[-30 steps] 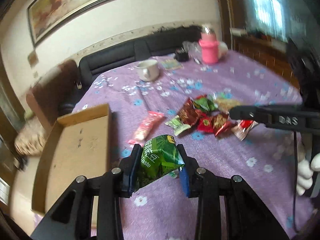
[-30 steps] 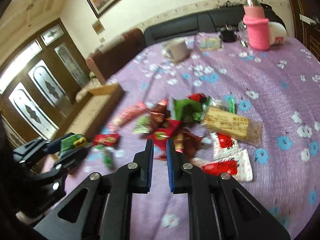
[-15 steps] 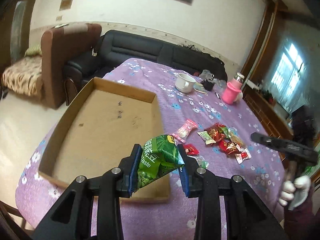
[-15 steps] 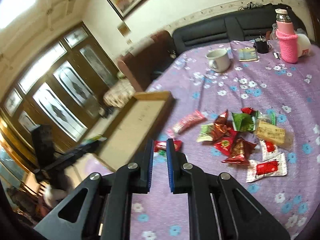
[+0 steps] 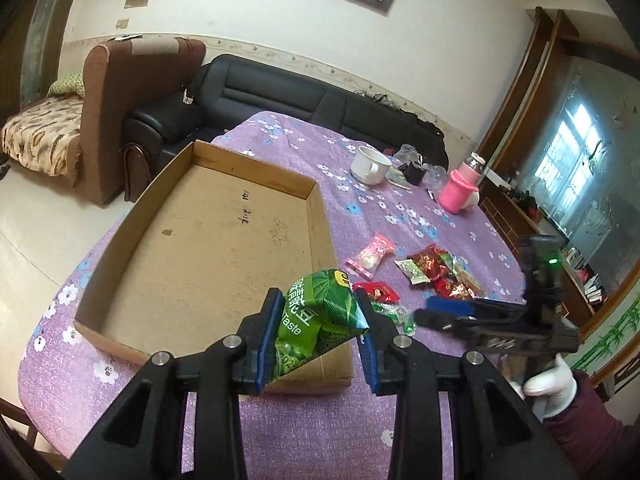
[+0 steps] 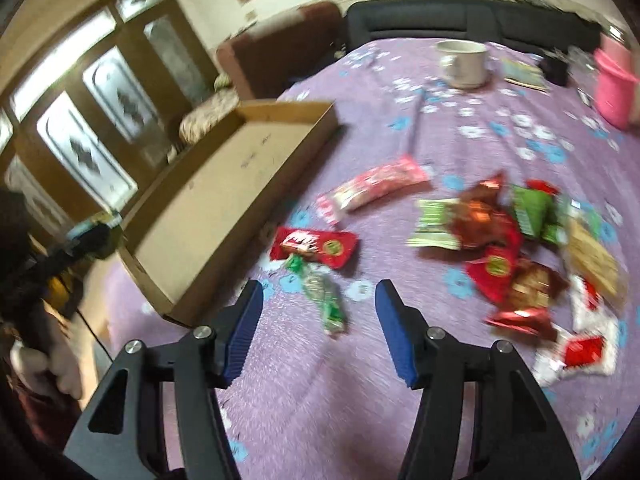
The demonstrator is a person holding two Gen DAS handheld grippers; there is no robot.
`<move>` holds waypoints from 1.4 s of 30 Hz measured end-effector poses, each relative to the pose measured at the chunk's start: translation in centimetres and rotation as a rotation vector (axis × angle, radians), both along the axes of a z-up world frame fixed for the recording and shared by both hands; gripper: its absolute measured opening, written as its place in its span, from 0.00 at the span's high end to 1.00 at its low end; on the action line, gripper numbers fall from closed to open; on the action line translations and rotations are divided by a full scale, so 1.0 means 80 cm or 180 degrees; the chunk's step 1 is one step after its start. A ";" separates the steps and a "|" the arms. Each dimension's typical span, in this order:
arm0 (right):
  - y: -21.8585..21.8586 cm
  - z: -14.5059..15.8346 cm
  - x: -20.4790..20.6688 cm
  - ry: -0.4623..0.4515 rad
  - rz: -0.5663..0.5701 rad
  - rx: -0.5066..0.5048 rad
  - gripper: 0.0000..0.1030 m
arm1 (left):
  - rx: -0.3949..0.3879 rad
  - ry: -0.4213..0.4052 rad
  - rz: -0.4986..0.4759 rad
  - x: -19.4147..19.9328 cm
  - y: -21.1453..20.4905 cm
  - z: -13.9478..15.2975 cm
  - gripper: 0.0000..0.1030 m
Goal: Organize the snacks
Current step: 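Release the green packet into the tray with the left gripper while the right drops a green candy, then grasp the pink candy bar with the left gripper while the right gripper grasps a red packet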
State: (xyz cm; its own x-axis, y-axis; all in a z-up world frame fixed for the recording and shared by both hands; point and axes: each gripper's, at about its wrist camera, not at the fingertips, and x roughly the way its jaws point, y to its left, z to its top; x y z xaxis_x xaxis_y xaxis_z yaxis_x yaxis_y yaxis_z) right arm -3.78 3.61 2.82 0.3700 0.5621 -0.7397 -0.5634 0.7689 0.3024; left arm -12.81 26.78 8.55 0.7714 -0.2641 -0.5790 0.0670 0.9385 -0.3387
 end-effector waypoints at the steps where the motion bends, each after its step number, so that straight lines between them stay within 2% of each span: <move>1: 0.005 -0.003 0.001 -0.0014 0.0034 -0.0056 0.42 | 0.0010 -0.0004 -0.0003 -0.001 0.001 0.000 0.67; 2: 0.013 -0.008 0.000 -0.0045 0.0069 -0.0137 0.42 | 0.0023 -0.0007 -0.0005 -0.002 0.002 0.000 0.67; 4: 0.024 -0.017 -0.001 -0.0110 0.0118 -0.0261 0.52 | 0.0064 -0.0013 -0.0007 -0.001 0.002 0.000 0.66; 6: 0.026 -0.022 -0.001 -0.0085 0.0148 -0.0289 0.90 | 0.0077 -0.0018 0.0002 -0.002 0.005 0.000 0.66; 10: 0.010 -0.016 -0.005 -0.0065 0.0086 -0.0138 0.91 | 0.0056 -0.0020 0.0050 0.001 0.014 -0.002 0.66; 20: -0.018 0.029 -0.024 -0.0105 0.0053 0.0232 0.92 | 0.0008 0.0084 0.0219 0.010 0.042 -0.014 0.66; 24: 0.007 0.055 -0.028 -0.0073 0.0204 0.0450 0.92 | 0.0062 0.0223 0.0356 0.028 0.060 -0.020 0.66; 26: 0.038 0.063 -0.025 0.0015 0.0368 0.0545 0.92 | 0.0097 0.0294 0.0438 0.039 0.069 -0.024 0.66; 30: 0.093 0.061 -0.025 0.0061 0.0568 0.0494 0.92 | 0.0115 0.0417 0.0535 0.053 0.081 -0.034 0.63; 35: 0.149 0.035 -0.018 0.0193 0.0683 0.0314 0.91 | -0.0081 0.0506 0.0583 0.054 0.095 -0.042 0.51; 36: 0.155 0.030 -0.016 0.0204 0.0661 0.0274 0.90 | -0.0123 0.0491 0.0573 0.053 0.097 -0.041 0.50; 38: 0.158 0.018 -0.008 0.0280 0.0614 0.0263 0.89 | -0.0168 0.0473 0.0557 0.051 0.097 -0.038 0.42; 39: 0.156 0.015 -0.006 0.0329 0.0607 0.0285 0.85 | -0.0199 0.0464 0.0559 0.049 0.098 -0.037 0.41; 42: 0.141 0.023 -0.003 0.0355 0.0566 0.0383 0.84 | -0.0298 0.0419 0.0582 0.041 0.100 -0.032 0.40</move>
State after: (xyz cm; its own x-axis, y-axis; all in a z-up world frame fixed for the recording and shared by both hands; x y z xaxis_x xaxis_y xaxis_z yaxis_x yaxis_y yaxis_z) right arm -4.05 14.93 4.69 0.1771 0.6977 -0.6941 -0.6447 0.6151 0.4539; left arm -9.50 34.77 6.02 0.7308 -0.1841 -0.6573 -0.1517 0.8951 -0.4194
